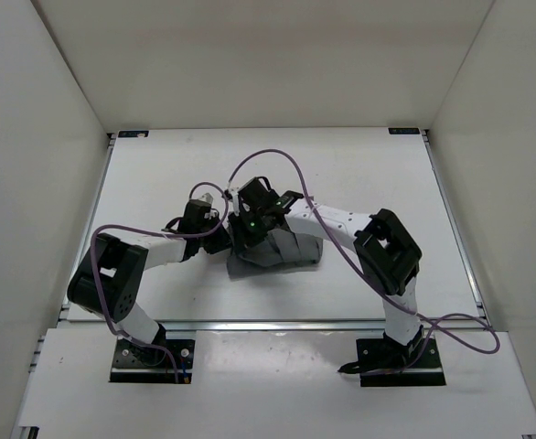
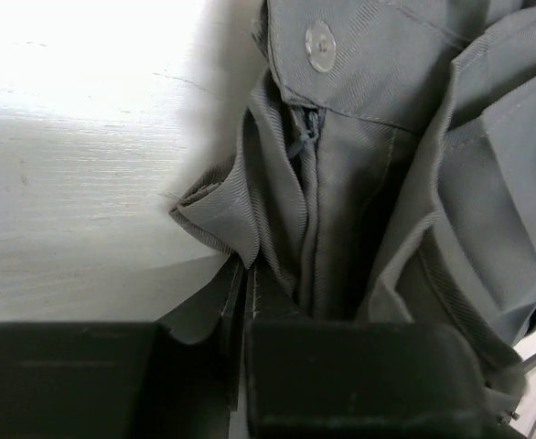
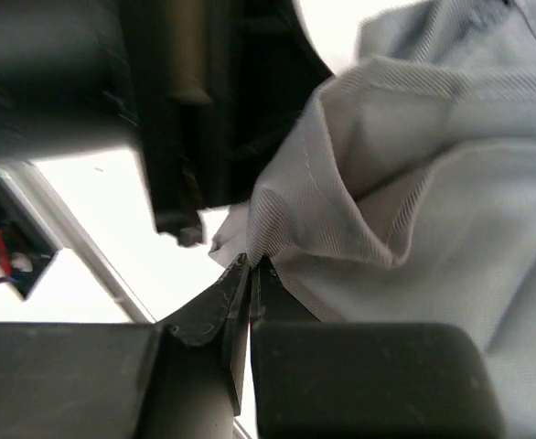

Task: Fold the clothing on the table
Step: Fold the skirt

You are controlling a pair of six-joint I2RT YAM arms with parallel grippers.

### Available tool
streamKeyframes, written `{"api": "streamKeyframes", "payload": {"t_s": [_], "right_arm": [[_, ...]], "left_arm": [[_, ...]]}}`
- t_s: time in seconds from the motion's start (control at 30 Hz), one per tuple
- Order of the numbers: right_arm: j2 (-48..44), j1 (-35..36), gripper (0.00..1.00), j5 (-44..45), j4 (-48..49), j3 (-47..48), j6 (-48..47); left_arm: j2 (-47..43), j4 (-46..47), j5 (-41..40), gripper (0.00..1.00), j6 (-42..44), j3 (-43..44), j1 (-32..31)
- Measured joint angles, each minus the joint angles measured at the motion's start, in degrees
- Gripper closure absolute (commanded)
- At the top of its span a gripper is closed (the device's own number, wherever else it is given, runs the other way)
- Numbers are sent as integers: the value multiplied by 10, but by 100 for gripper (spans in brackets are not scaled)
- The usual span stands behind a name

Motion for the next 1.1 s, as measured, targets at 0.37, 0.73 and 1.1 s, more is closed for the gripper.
{"api": "streamKeyframes", "payload": {"t_s": [0.37, 0.73, 1.1], "right_arm": [[94, 2, 100, -56, 43, 43, 12], [148, 53, 98, 159, -60, 150, 36], [54, 24, 46, 146, -31, 65, 2]], "left_arm": [[-16, -3, 10, 79, 22, -17, 20], [-143, -73, 25, 51, 47, -21, 93], [-260, -122, 37, 45, 89, -5, 138]]}}
